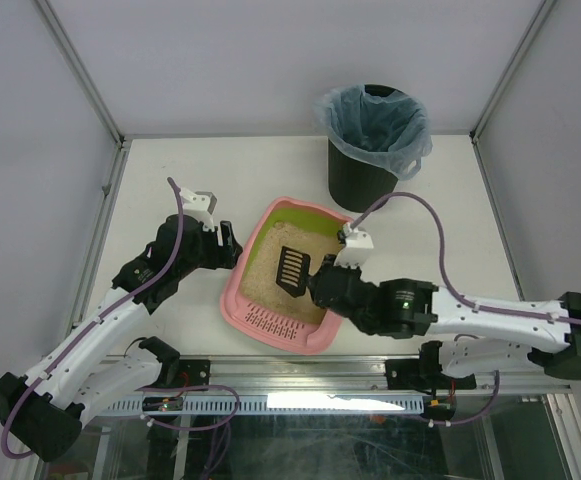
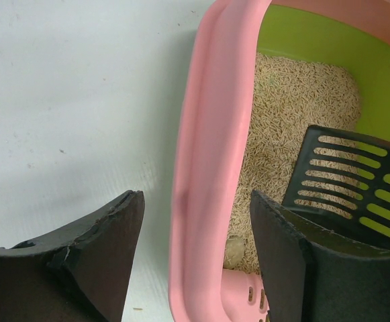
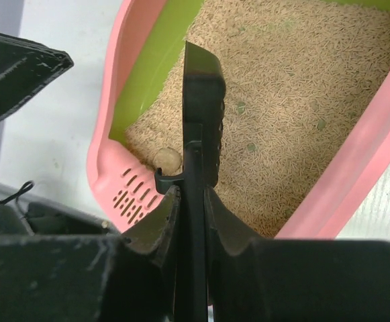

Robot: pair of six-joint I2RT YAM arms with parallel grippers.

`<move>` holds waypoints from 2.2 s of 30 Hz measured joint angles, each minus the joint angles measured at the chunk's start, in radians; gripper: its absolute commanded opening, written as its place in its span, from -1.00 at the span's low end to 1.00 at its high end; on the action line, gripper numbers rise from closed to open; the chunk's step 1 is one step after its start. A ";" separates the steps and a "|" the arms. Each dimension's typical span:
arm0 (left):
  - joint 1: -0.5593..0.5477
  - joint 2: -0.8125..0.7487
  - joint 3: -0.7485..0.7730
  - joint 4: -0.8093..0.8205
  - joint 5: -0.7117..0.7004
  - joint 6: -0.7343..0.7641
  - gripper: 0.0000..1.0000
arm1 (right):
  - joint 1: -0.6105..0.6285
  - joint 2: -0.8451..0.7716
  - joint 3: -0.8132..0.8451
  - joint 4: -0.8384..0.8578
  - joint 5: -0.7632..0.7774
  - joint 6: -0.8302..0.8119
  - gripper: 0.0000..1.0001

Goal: Clean the litter box

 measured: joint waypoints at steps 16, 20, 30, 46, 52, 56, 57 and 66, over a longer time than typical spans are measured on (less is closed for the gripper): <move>0.000 0.000 0.000 0.000 0.000 -0.001 0.33 | 0.126 0.249 -0.019 0.024 0.280 0.235 -0.79; 0.000 0.002 0.000 0.000 0.000 -0.001 0.33 | 0.126 0.314 -0.011 0.024 0.277 0.256 -0.53; 0.000 0.019 0.000 -0.001 0.000 -0.001 0.33 | 0.125 0.517 0.150 -0.152 0.204 0.286 -0.37; 0.000 0.020 0.000 -0.001 0.000 -0.001 0.33 | 0.124 0.367 0.072 -0.041 0.074 0.175 -0.20; 0.000 0.020 0.000 -0.001 0.000 -0.001 0.33 | 0.124 0.334 0.039 0.070 0.023 0.132 -0.20; 0.000 0.020 0.000 -0.001 0.000 -0.001 0.33 | 0.124 0.334 0.034 0.101 0.002 0.109 -0.20; 0.000 0.020 0.000 -0.001 0.000 -0.001 0.34 | 0.124 0.334 0.034 0.101 0.004 0.105 -0.19; 0.000 -0.011 -0.002 -0.001 0.001 -0.001 0.36 | -0.023 0.248 0.031 0.119 -0.101 -0.220 0.99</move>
